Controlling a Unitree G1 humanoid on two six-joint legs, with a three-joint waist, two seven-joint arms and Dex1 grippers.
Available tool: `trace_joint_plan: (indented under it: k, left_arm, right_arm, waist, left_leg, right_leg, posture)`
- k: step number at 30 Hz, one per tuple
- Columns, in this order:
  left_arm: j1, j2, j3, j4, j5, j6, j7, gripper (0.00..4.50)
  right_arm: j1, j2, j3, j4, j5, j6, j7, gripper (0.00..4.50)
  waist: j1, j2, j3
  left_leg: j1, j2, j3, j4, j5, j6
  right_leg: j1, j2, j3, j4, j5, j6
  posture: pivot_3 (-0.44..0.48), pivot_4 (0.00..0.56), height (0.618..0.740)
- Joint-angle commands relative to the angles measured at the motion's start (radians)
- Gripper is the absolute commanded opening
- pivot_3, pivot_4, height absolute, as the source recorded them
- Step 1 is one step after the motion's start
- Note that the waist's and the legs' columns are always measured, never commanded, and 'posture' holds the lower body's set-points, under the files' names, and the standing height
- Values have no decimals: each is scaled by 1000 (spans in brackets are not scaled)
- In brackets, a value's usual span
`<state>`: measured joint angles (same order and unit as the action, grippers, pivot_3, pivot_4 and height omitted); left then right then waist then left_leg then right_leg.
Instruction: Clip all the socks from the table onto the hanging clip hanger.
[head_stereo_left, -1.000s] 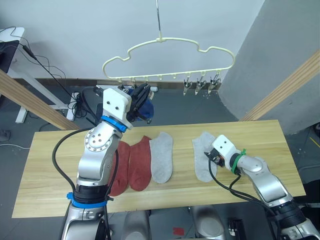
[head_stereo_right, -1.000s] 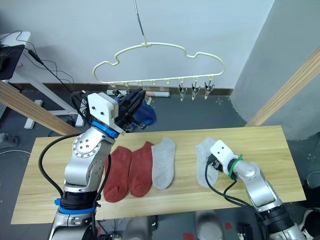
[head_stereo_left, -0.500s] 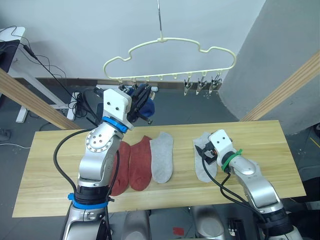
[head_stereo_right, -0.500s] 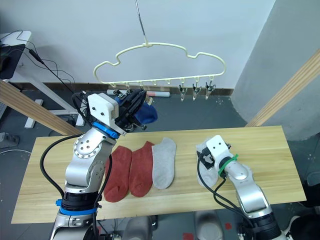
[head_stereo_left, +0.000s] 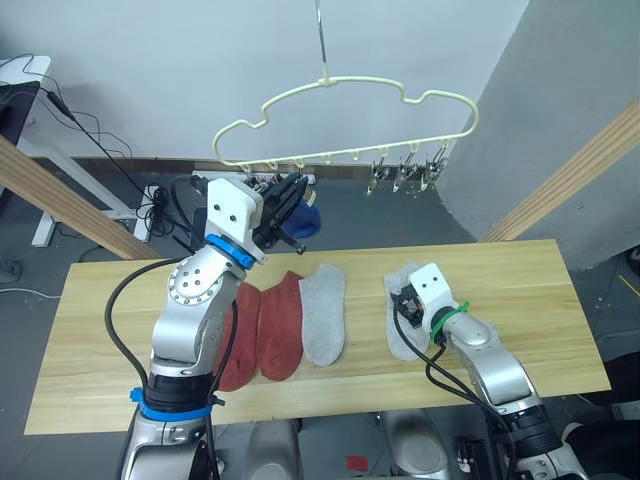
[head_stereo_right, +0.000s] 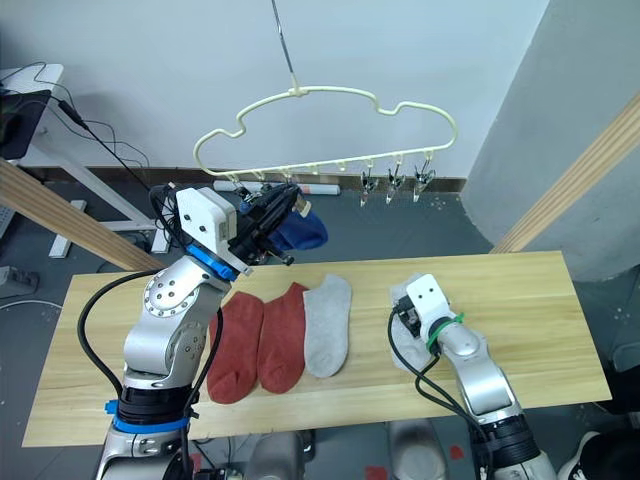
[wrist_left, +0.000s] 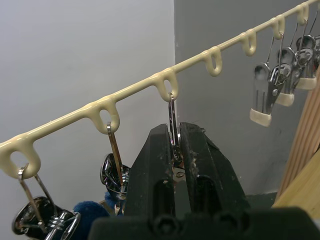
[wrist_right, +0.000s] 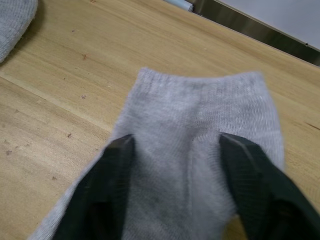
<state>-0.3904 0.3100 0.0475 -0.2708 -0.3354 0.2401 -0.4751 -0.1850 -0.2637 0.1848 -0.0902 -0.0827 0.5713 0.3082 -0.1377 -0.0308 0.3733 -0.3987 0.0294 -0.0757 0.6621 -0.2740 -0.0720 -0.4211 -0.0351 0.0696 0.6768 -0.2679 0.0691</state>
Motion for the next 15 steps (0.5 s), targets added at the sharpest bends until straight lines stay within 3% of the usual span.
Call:
trace_joint_plan:
  k: [1, 5, 6, 15]
  left_arm:
    - [11, 14, 9, -33, -32, 24, -22, 0]
    - [5, 30, 17, -53, -71, 68, -36, 0]
    - [3, 37, 17, -58, -80, 78, -41, 0]
    - [-20, 83, 43, -82, -190, 194, -77, 0]
  right_arm:
    - [30, -19, -2, 45, -3, 15, 10, 1530]
    - [27, -44, 6, 40, -6, -11, 44, 161]
    - [25, -54, 10, 35, -7, -24, 55, 13]
    - [-74, -162, 115, -66, -54, -225, 191, 13]
  waist:
    - [0, 0, 0]
    - [0, 0, 0]
    - [0, 0, 0]
    - [-3, 0, 1]
  left_leg:
    - [0, 0, 0, 0, 0, 0]
    - [0, 0, 0, 0, 0, 0]
    - [0, 0, 0, 0, 0, 0]
    - [-1, 0, 1, -1, 0, 0]
  right_leg:
    - [0, 0, 0, 0, 0, 0]
    - [0, 0, 0, 0, 0, 0]
    - [0, 0, 0, -1, 0, 0]
    - [-1, 0, 0, -1, 0, 0]
  posture:
    - [-191, 383, 733]
    - [-190, 383, 733]
    - [-190, 383, 733]
    - [-199, 386, 733]
